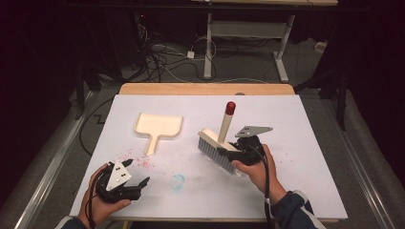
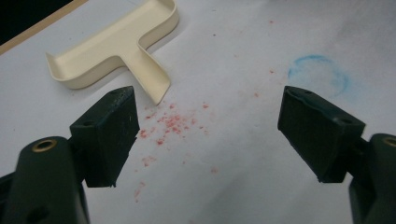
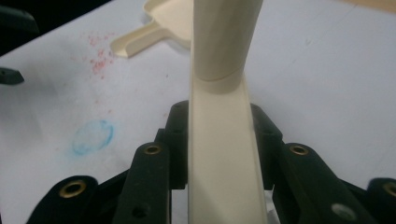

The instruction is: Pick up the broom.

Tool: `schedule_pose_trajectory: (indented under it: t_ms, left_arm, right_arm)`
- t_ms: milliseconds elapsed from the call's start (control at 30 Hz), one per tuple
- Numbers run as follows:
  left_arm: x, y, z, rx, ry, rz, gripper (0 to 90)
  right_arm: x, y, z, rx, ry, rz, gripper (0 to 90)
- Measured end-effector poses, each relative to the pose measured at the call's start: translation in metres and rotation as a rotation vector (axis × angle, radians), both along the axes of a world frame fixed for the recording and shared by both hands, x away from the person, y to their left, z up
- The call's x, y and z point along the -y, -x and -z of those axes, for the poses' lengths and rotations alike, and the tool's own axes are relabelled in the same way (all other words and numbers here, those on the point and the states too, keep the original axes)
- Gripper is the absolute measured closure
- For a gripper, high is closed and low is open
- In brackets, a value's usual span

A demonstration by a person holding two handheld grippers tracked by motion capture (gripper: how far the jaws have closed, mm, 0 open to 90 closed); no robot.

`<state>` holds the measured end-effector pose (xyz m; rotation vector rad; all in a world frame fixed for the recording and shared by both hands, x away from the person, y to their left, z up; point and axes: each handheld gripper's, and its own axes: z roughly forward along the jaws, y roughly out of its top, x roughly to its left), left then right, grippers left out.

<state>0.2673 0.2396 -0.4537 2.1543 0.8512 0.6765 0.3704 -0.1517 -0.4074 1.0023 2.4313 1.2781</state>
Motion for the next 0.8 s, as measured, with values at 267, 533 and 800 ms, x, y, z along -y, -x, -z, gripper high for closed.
schedule_pose_trajectory:
  t_ms: [267, 533, 800]
  left_arm:
    - [0.002, -0.003, 0.0, 0.013, -0.007, 0.011, 19.6]
    - [0.002, -0.004, 0.002, -0.006, 0.0, 0.01, 19.6]
    - [0.001, -0.005, 0.004, -0.022, -0.002, 0.017, 19.6]
  right_arm:
    - [0.017, -0.04, -0.021, 0.104, 0.028, 0.059, 67.6]
    - [-0.006, -0.102, -0.011, 0.228, 0.224, 0.036, 67.6]
    - [-0.036, -0.135, 0.004, 0.225, 0.275, 0.067, 67.6]
